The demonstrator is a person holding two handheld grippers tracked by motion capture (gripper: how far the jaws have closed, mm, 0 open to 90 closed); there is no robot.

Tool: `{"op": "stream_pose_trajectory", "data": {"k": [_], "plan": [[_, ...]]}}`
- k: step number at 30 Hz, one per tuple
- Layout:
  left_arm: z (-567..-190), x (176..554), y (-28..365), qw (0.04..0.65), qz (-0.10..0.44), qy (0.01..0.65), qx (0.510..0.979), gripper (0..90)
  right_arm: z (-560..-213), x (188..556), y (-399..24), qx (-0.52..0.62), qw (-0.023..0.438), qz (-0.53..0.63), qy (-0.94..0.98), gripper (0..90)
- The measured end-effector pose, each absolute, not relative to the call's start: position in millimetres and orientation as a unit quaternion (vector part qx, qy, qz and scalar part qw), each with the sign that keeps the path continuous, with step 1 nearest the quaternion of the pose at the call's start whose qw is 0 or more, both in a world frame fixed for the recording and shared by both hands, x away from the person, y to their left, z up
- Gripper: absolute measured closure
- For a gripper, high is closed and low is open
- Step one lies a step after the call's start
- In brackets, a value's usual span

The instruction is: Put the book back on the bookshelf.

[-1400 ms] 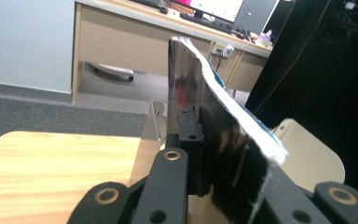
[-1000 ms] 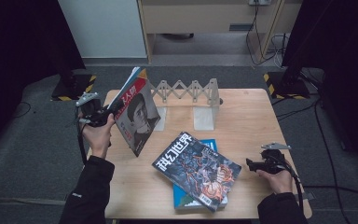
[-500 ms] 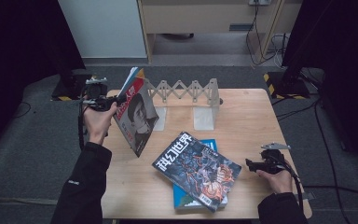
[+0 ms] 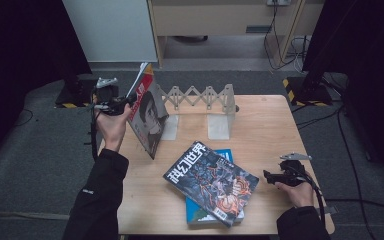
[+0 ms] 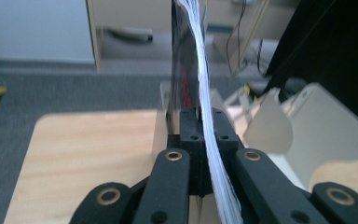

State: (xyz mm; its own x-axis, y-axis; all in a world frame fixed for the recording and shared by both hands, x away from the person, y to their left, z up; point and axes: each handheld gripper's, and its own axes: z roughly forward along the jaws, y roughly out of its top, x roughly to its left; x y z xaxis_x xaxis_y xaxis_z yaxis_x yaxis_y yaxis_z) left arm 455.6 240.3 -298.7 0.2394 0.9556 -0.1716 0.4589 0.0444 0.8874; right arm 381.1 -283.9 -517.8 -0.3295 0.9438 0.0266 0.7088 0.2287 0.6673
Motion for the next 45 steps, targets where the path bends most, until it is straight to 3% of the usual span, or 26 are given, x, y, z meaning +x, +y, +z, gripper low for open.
{"op": "stream_pose_trajectory", "data": {"k": [19, 45], "plan": [[-309, 482, 221, 0.414, 0.337, 0.566, 0.628, 86.4, -517, 382, -284, 0.544, 0.196, 0.301, 0.758, 10.4], [-327, 485, 218, 0.416, 0.337, 0.562, 0.631, 83.5, -518, 382, -284, 0.543, 0.194, 0.302, 0.759, 10.6]]}}
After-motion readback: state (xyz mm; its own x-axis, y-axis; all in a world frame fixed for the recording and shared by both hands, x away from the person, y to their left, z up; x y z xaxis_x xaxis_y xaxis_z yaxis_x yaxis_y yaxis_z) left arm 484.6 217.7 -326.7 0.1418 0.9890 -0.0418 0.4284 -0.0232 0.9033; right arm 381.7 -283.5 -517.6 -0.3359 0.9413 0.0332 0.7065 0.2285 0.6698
